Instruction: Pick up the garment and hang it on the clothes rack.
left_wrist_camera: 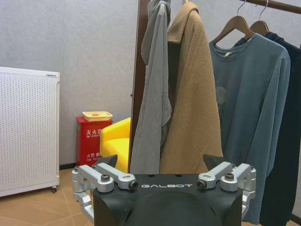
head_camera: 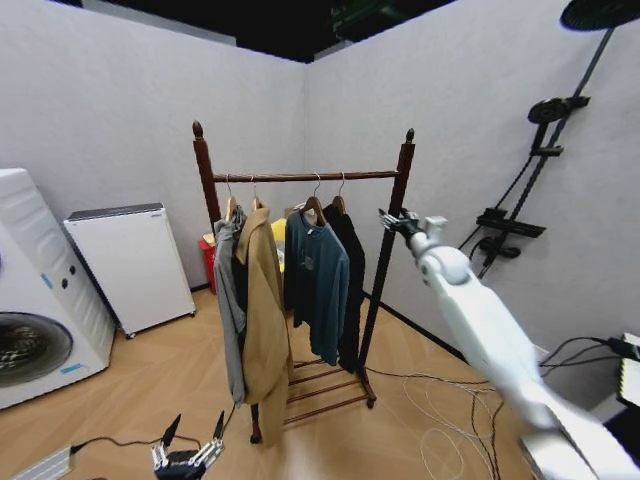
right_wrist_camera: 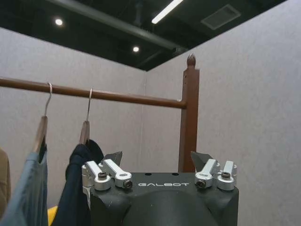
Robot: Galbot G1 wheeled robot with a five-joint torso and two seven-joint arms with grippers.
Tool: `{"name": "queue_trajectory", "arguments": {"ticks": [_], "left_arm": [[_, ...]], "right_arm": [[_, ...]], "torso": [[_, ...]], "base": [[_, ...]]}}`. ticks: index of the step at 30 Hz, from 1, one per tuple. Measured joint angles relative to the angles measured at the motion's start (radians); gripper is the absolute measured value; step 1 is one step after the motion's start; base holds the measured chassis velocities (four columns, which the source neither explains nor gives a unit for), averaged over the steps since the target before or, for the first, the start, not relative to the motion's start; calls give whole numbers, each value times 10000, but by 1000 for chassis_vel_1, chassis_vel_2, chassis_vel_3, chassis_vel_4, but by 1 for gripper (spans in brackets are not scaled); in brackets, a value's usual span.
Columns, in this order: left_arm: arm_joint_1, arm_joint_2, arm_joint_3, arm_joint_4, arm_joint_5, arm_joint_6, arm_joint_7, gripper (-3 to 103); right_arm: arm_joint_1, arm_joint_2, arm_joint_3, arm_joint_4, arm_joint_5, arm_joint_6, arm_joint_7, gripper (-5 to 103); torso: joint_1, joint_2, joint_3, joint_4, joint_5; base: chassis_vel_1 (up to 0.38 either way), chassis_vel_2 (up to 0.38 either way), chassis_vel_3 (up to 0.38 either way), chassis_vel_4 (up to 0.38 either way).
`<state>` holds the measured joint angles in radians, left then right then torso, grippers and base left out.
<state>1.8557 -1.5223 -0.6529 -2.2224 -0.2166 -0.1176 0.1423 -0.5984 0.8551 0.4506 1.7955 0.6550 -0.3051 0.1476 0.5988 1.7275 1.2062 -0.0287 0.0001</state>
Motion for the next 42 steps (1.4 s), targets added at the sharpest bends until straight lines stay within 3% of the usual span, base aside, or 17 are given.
{"name": "queue_trajectory", "arguments": {"ticks": [1, 2, 4, 5, 8, 10, 11, 12, 15, 16, 18, 19, 21, 24, 42], "left_arm": [[0, 3, -3, 0, 0, 0, -1, 100], [0, 3, -3, 0, 0, 0, -1, 100], [-1, 1, 0, -1, 0, 0, 2, 100], [-1, 0, -3, 0, 0, 0, -3, 100], [0, 3, -4, 0, 0, 0, -2, 100], [-1, 0, -1, -1, 0, 0, -2, 100], [0, 0, -2, 0, 0, 0, -1, 100], [0, 0, -2, 0, 0, 0, -1, 100], [-1, 1, 1, 0, 0, 0, 6, 100], [-1, 1, 1, 0, 0, 0, 6, 100], [-1, 1, -2, -1, 0, 0, -1, 100], [-1, 1, -2, -1, 0, 0, -1, 100], [0, 0, -1, -1, 0, 0, -2, 100], [0, 0, -1, 0, 0, 0, -1, 100], [0, 0, -1, 0, 0, 0, -1, 100]], "right_arm": [[-1517, -15, 965, 979, 28, 53, 203, 86], [-1517, -15, 965, 979, 28, 53, 203, 86], [-2997, 160, 1851, 1845, -60, 151, 263, 91], [-4426, 428, 2694, 2633, -232, 305, 257, 99], [-5722, 761, 3406, 3269, -483, 619, 149, 100], [-8534, 1964, 4483, 4352, -1154, 1539, -148, 100], [-9618, 2745, 4675, 4671, -1413, 1983, -186, 100], [-9618, 2745, 4675, 4671, -1413, 1983, -186, 100], [-11786, 4153, 4555, 4982, -2216, 3371, -221, 100], [-11786, 4153, 4555, 4982, -2216, 3371, -221, 100], [-12810, 4655, 4202, 4972, -2886, 4338, -87, 100], [-12810, 4655, 4202, 4972, -2886, 4338, -87, 100], [-13592, 4992, 3760, 4808, -3574, 5113, 76, 100], [-13744, 5137, 3593, 4642, -4034, 5405, 150, 100], [-13540, 5131, 3504, 4574, -4055, 5350, 217, 100]], "torso": [[-2, 2, -2, 2, -5], [-2, 2, -2, 2, -5], [-1, 0, 0, 2, 4], [1, -1, 1, 3, 4], [1, 1, 0, 1, -4], [-1, 1, 0, -2, -1], [-1, 2, -2, 0, -2], [-1, 2, -2, 0, -2], [-2, 2, 0, -3, -4], [-2, 2, 0, -3, -4], [-1, 1, 1, -1, -4], [-1, 1, 1, -1, -4], [0, 0, 1, -1, -4], [0, -1, 2, 0, -2], [3, -2, 2, 2, -1]], "base": [[0, 0, 0, 0], [0, 0, 0, 0], [0, 0, 0, 0], [0, 0, 0, 0], [0, 0, 0, 0], [0, 0, 0, 0], [0, 0, 0, 0], [0, 0, 0, 0], [0, 0, 0, 0], [0, 0, 0, 0], [0, 0, 0, 0], [0, 0, 0, 0], [0, 0, 0, 0], [0, 0, 0, 0], [0, 0, 0, 0]]}}
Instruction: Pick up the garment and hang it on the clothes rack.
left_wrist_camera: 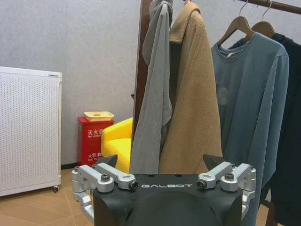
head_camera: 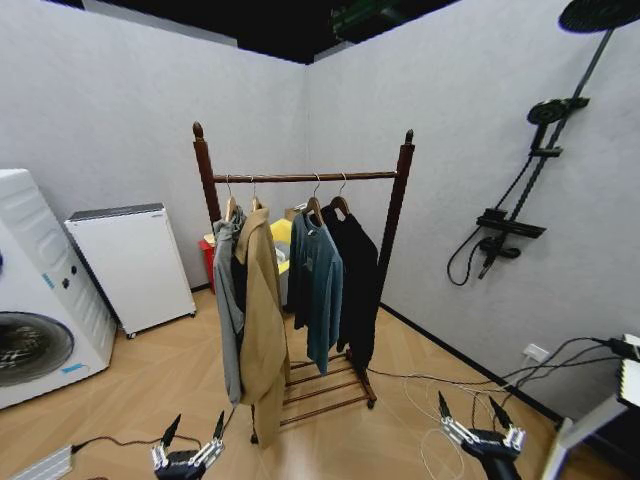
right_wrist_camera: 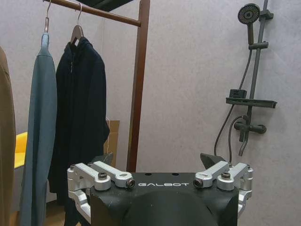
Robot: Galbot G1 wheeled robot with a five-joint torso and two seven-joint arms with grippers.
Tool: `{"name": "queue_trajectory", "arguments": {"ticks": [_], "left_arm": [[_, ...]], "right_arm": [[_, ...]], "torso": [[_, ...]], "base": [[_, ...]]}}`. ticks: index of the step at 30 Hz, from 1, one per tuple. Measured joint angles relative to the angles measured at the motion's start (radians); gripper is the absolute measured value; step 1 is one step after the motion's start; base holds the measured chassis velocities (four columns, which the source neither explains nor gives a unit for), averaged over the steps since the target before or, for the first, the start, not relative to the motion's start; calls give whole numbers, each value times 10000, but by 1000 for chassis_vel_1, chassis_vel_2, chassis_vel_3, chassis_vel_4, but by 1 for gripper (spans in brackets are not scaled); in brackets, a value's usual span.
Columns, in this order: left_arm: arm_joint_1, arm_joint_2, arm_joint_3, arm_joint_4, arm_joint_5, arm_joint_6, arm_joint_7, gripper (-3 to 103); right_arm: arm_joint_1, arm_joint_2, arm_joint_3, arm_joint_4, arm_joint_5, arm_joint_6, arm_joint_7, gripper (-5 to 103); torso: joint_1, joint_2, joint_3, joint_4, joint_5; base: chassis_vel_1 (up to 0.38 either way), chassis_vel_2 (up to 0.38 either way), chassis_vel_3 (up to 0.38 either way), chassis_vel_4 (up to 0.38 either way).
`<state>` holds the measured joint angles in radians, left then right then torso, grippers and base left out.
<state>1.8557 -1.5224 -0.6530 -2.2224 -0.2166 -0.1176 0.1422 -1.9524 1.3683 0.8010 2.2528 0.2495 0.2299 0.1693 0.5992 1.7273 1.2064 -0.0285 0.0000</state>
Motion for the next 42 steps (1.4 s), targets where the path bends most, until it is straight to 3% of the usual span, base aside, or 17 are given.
{"name": "queue_trajectory", "arguments": {"ticks": [42], "left_arm": [[0, 0, 0, 0, 0, 0, 0, 100]], "right_arm": [[60, -23, -13, -26, 43, -59, -5, 100]], "torso": [[0, 0, 0, -1, 0]], "base": [[-81, -82, -81, -81]]}}
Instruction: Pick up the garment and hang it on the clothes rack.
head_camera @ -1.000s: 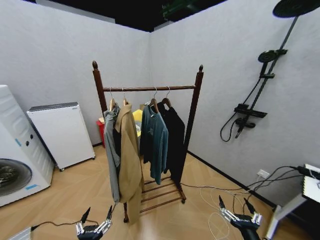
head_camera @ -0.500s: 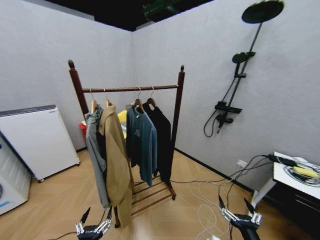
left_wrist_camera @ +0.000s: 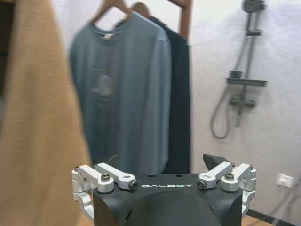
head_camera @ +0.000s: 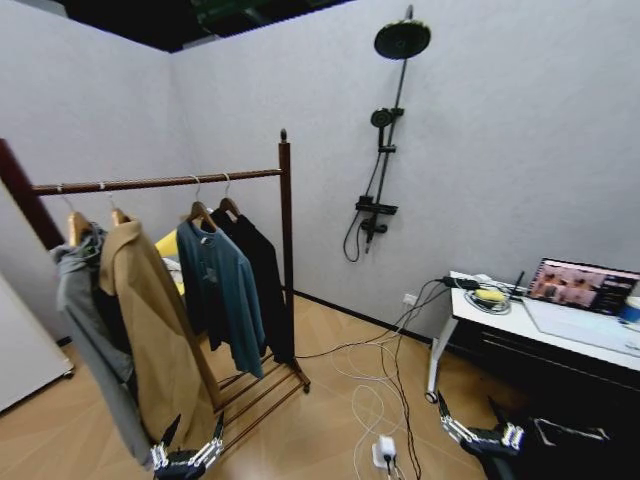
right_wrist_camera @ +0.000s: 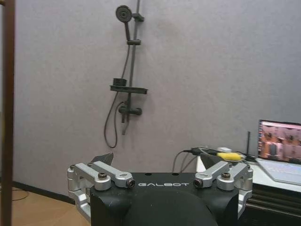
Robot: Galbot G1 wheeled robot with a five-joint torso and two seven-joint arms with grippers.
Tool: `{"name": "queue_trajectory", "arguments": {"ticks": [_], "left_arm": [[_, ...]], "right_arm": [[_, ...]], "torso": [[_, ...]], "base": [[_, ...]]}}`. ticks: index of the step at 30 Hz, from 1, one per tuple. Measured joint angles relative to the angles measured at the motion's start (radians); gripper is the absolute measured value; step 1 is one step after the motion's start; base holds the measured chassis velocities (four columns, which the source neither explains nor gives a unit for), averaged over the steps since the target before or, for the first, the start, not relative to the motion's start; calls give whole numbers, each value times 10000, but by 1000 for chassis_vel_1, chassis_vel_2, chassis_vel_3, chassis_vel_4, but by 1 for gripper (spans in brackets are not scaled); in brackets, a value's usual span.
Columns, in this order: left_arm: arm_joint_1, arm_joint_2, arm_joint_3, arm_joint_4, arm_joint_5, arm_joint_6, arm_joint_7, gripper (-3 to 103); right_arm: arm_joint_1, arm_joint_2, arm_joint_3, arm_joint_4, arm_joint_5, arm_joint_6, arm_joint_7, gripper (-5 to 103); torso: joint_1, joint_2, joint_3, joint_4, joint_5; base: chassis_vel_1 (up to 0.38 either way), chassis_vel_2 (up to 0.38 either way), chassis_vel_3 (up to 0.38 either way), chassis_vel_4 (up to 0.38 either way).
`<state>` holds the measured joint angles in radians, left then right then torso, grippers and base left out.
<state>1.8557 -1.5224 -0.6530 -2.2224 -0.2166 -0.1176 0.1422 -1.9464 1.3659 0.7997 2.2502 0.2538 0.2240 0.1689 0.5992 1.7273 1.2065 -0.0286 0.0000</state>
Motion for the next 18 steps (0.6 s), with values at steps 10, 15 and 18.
{"name": "queue_trajectory", "arguments": {"ticks": [10, 15, 18], "left_arm": [[0, 0, 0, 0, 0, 0, 0, 100], [0, 0, -1, 0, 0, 0, 0, 100], [0, 0, 0, 0, 0, -1, 0, 100]], "right_arm": [[0, 0, 0, 0, 0, -1, 0, 100], [0, 0, 0, 0, 0, -1, 0, 100], [0, 0, 0, -1, 0, -1, 0, 100]], "torso": [[0, 0, 0, 0, 0], [0, 0, 0, 1, 0], [-1, 1, -1, -1, 0]], "base": [[-132, -130, -129, -128], [-120, -118, -132, -134], [-124, -138, -142, -131]]}}
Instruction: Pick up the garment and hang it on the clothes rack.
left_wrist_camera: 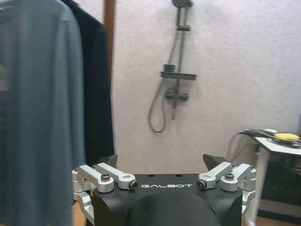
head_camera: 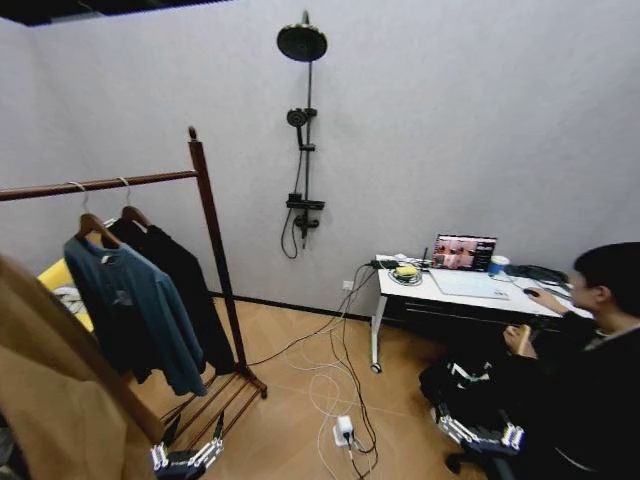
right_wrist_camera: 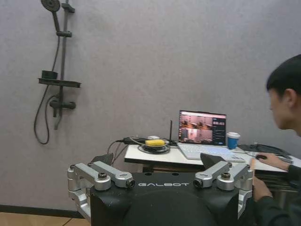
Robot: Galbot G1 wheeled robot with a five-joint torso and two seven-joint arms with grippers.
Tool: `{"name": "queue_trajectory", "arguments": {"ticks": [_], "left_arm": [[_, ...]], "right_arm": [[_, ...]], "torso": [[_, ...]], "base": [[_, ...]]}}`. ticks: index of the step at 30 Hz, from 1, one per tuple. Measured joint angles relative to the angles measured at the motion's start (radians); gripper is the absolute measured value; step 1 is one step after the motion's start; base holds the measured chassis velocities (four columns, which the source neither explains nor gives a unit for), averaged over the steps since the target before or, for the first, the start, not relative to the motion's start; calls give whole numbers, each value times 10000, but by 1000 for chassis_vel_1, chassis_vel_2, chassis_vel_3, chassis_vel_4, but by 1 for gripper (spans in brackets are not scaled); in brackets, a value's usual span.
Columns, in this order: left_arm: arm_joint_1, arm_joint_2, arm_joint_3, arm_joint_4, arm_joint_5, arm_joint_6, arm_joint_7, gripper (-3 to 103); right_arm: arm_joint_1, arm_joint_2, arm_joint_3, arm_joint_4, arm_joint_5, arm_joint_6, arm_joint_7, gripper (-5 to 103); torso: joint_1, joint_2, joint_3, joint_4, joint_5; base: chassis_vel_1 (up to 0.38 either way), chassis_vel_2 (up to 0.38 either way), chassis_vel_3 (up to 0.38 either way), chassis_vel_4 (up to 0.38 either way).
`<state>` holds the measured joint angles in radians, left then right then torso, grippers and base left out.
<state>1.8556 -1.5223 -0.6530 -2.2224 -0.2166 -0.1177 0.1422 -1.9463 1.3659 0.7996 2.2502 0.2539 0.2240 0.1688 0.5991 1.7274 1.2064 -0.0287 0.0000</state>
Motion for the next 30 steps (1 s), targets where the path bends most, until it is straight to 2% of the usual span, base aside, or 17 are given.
{"name": "queue_trajectory", "arguments": {"ticks": [16, 30], "left_arm": [[0, 0, 0, 0, 0, 0, 0, 100], [0, 0, 0, 0, 0, 1, 0, 100]], "right_arm": [[-1, 0, 0, 0, 0, 0, 0, 100], [1, 0, 0, 0, 1, 0, 0, 100]], "torso": [[0, 0, 0, -3, 0], [0, -1, 0, 2, 0]], "base": [[-121, -123, -118, -121], [-18, -29, -26, -22]]}}
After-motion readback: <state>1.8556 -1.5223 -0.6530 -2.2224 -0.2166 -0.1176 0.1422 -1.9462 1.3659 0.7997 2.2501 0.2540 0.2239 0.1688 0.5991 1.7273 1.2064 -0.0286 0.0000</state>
